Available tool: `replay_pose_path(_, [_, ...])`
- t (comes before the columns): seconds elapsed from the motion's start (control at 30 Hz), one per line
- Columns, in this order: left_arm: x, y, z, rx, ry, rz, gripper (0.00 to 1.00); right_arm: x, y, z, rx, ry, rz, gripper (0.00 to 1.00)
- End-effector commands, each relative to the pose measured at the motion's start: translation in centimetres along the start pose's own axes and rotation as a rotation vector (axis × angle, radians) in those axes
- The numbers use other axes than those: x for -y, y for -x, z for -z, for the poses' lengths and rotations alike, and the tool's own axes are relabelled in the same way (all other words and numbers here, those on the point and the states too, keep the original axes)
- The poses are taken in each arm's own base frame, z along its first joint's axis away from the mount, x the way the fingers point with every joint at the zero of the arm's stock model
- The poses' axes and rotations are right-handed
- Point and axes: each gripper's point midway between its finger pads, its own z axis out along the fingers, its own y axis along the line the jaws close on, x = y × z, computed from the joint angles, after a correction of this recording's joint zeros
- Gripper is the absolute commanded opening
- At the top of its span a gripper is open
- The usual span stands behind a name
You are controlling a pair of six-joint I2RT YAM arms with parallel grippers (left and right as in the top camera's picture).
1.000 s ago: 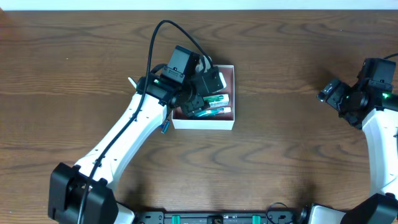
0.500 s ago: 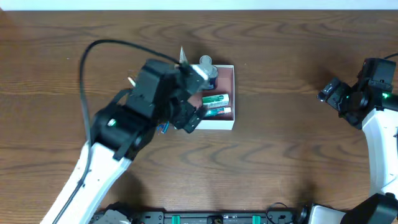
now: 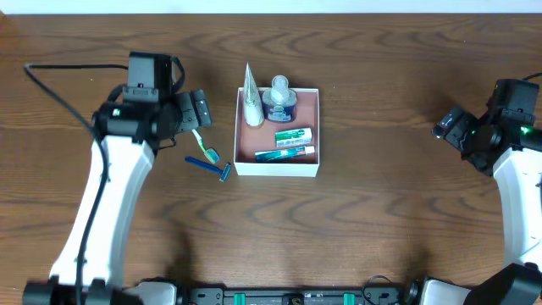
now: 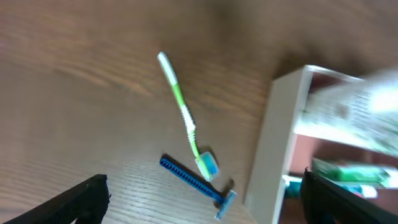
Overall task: Pack container
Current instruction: 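Move the left gripper back to the green toothbrush and grasp it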
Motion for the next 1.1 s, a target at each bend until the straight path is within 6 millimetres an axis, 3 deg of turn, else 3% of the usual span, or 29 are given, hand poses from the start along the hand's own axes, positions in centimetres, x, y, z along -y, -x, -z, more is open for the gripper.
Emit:
replay_pose_path(0.0, [-1.4,-0.6,-3.0,-0.056,0.084,0.061,0.98,0.1,0.6,0.5,0.024,-0.005,-0.016,0.99])
replay_pose_path(0.2, [-2.9,-2.5,-8.3,-0.172,0.195,0.101,0.98,0.1,0.6,0.5,0.024,-0.005,-0.016,0.99])
replay_pose_path(0.43, [-3.2,-5.6,-12.5,-0.315,0.219,0.113,0.98,0.1,0.6,0.5,0.024,-0.005,-0.016,0.99])
replay_pose_path(1.07, [-2.9,-7.5,-16.6,-0.388,0.200,0.122,0.99,0.1,0.6,0.5,0.024,-0.005,-0.016,0.99])
